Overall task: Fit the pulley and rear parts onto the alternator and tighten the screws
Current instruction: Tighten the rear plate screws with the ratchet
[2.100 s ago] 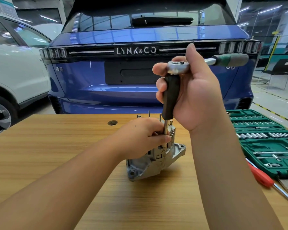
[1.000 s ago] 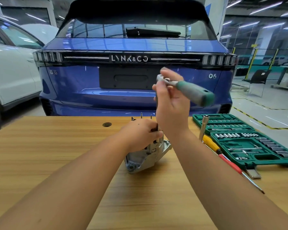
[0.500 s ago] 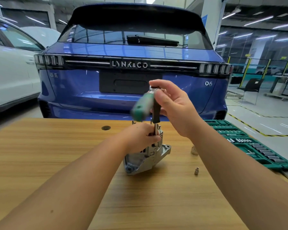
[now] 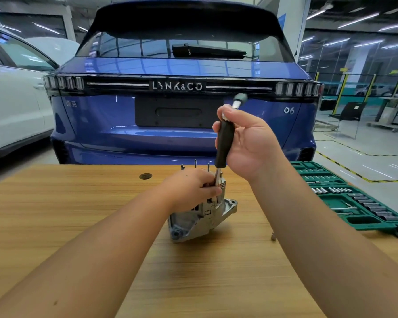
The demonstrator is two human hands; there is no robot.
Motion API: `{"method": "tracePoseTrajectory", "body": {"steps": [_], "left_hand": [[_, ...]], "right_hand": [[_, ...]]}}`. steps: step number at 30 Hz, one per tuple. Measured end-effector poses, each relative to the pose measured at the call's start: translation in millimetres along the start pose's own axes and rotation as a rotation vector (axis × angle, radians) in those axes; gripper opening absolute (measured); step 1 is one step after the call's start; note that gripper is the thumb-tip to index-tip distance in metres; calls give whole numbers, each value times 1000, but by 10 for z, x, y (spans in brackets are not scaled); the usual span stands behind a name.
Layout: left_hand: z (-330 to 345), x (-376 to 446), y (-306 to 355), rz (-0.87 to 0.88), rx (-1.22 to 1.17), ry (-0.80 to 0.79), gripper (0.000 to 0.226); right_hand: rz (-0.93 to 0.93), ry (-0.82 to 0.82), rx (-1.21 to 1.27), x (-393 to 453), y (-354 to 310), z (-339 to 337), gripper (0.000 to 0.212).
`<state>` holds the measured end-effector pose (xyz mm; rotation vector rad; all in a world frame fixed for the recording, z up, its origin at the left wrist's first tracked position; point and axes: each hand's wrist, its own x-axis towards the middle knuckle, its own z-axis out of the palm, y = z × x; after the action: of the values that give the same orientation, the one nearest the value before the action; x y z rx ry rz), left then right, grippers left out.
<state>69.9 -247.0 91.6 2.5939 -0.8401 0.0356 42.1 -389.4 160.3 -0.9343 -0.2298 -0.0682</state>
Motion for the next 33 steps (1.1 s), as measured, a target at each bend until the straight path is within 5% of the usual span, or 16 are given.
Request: {"method": "tracePoseTrajectory", "body": {"steps": [2,8,19,25,30,33], "left_hand": [[0,-11,-7,6,-20,10,18],[2,-17,-14,-10,-24,9,14],[-41,-23,-35,-43,-33,-7,21],[-55,-21,-40,-35,-26,-18,22],[-40,-31,-53,-15,-43,7,22],[-34,-47,-56,-7,-52,27,18]], "right_hand": [[-47,-41,74,-2,49,-4,20],[-528,-144,-346,12,364,-86,29],[-217,-576,33,153,277,-257,46],[-147,-472,36,203,248,-238,50],[-526,-37,-411,112,315,-52,30],[-546,58,-422,93,351,13,21]]}}
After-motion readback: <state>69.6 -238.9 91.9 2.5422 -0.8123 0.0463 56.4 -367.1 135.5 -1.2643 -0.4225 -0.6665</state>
